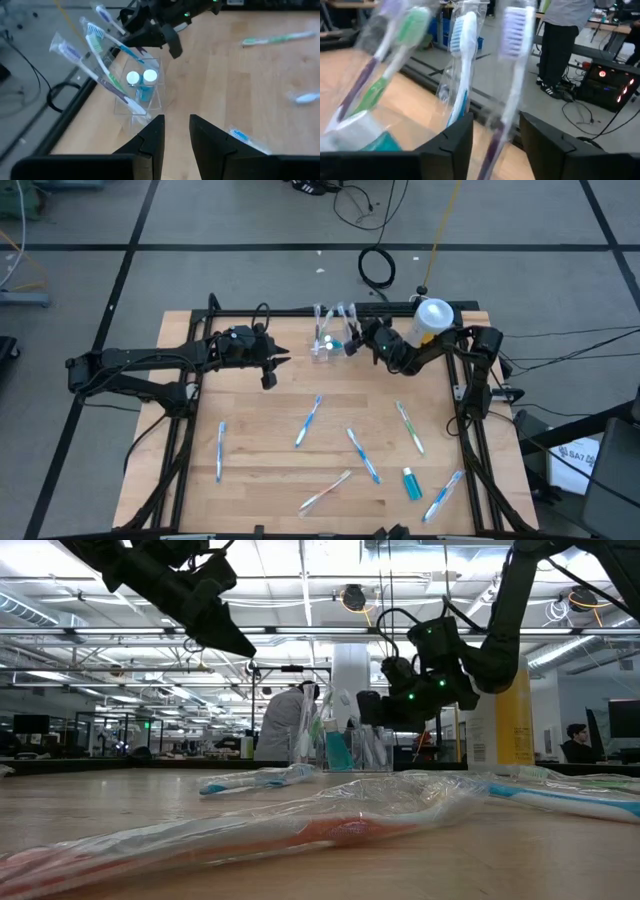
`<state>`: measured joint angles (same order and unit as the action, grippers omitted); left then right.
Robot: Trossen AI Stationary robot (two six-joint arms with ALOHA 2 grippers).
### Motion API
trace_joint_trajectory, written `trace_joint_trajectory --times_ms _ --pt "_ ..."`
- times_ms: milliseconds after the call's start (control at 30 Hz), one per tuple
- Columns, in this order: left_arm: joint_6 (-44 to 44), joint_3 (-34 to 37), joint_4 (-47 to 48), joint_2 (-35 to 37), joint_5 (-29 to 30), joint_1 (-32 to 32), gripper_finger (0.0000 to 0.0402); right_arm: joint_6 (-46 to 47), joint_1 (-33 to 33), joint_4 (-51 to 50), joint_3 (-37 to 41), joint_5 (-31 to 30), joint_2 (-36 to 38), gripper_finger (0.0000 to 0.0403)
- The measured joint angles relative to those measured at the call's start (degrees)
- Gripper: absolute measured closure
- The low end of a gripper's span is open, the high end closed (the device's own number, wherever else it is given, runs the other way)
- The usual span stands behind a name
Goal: Pick & Place toothbrushing station
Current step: Put the blue toothbrush into the transparent organizer
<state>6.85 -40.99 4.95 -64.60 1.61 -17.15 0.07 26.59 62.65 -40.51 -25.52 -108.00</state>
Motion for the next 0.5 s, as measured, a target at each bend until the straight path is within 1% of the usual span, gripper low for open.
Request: trace_joint_trajectory --times_ms 100,167,233,300,400,500 --pt "-5.3 0.0 0.33 0.0 0.0 -0.01 0.0309 -1.95 -0.94 -1.79 -0.01 0.02 1.98 0.0235" --pt "-5.72 0.0 1.79 0.0 0.12 -0.02 0.0309 -2.75 -1.4 -4.66 0.0 0.02 3.78 0.023" --pt "-5.39 0.0 3.64 0.0 1.66 0.03 0.0309 -2.67 -1.76 -9.34 0.02 0.04 6.61 0.0226" --pt "-7.03 0.0 5.48 0.0 4.13 0.03 0.0309 -2.28 -2.12 -13.81 -0.03 0.02 9.41 0.0224" --pt "-12.14 0.0 8.78 0.0 6.03 0.14 0.0309 -1.0 -2.71 -23.5 0.07 0.02 14.02 0.0222" --pt "-16.7 0.0 11.51 -0.01 6.48 1.36 0.0309 0.83 -3.6 -29.82 0.04 0.04 17.9 0.0223"
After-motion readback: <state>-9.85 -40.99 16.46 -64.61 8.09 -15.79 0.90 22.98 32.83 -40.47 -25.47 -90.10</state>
